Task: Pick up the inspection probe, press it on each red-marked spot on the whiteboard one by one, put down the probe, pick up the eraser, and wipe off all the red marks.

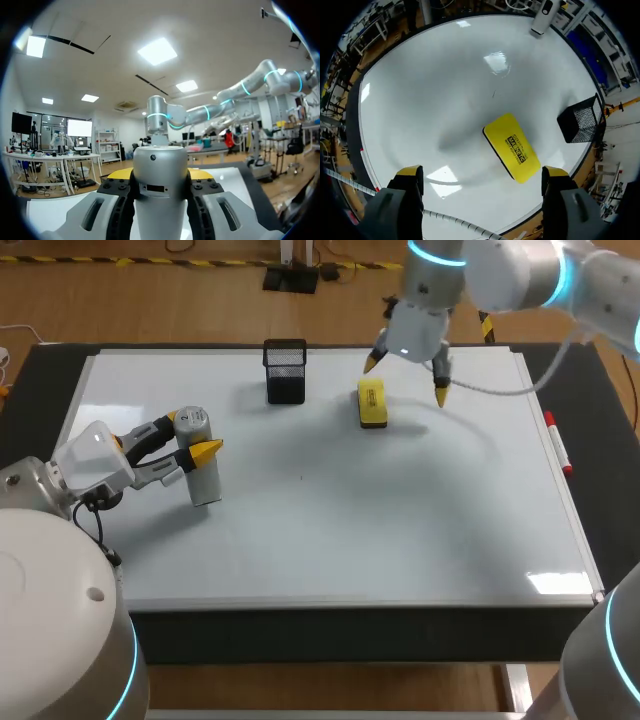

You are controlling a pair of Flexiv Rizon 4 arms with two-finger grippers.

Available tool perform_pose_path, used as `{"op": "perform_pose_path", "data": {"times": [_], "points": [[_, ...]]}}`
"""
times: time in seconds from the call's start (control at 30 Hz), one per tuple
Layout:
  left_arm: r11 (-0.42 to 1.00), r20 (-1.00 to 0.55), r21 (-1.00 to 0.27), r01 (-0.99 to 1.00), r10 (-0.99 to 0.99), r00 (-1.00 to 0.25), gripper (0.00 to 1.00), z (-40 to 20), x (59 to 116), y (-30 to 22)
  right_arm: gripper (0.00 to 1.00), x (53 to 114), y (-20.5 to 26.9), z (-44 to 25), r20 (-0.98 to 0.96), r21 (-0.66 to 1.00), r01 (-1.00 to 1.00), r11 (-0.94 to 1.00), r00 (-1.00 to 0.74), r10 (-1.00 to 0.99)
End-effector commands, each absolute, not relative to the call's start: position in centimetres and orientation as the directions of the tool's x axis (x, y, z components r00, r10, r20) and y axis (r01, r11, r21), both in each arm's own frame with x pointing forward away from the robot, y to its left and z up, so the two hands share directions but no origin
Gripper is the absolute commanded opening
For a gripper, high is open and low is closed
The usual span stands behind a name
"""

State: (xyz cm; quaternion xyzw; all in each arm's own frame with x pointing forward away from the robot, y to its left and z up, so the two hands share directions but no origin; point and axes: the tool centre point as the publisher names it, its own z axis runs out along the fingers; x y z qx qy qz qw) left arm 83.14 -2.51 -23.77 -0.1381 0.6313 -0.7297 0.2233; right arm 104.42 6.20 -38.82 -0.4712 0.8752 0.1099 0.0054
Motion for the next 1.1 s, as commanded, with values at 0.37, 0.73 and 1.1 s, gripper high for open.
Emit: {"op": "perform_pose_path", "data": {"times": [0.37, 0.73, 1.1], "points": [[-0.103, -0.081, -0.983, 0.153, -0.502, -0.861, 0.0, -23.7, 83.1, -2.5, 1.0, 103.2, 1.5, -37.2, -0.212, 0.36, -0.553, 0.751, -0.833, -0.512], [-0.103, -0.081, -0.983, 0.153, -0.502, -0.861, 0.0, -23.7, 83.1, -2.5, 1.0, 101.5, -2.3, -34.8, -0.266, 0.479, -0.357, 0.802, -0.93, -0.255], [-0.103, -0.081, -0.983, 0.153, -0.502, -0.861, 0.0, -23.7, 83.1, -2.5, 1.0, 100.5, -4.6, -32.7, -0.302, 0.544, -0.254, 0.8, -0.948, -0.096]]}}
